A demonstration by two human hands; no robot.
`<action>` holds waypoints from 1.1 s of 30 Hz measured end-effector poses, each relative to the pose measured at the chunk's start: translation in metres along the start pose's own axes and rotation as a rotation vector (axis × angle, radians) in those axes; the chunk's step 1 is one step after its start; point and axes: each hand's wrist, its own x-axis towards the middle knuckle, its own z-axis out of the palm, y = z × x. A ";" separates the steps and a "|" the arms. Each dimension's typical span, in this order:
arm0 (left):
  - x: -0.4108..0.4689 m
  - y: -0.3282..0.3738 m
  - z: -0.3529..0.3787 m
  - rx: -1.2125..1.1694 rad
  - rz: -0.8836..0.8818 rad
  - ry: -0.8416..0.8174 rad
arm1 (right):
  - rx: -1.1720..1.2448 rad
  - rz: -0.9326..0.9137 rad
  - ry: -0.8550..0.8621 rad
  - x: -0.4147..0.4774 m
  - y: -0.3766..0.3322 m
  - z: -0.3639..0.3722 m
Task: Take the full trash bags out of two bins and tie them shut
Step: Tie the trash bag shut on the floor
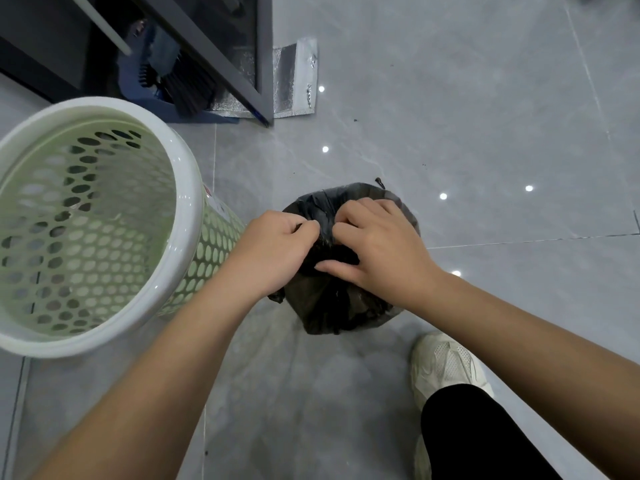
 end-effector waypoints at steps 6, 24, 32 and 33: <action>-0.005 0.004 -0.007 0.064 -0.031 0.019 | 0.056 0.209 -0.057 0.007 -0.009 -0.004; -0.005 -0.003 -0.009 -0.014 0.018 0.079 | 0.022 0.131 -0.005 0.003 -0.013 -0.001; -0.007 -0.008 -0.008 -0.026 -0.014 0.060 | 0.039 0.136 0.034 0.010 -0.011 0.003; -0.006 -0.008 -0.008 -0.036 -0.018 0.054 | 0.064 0.160 0.017 0.011 -0.012 0.003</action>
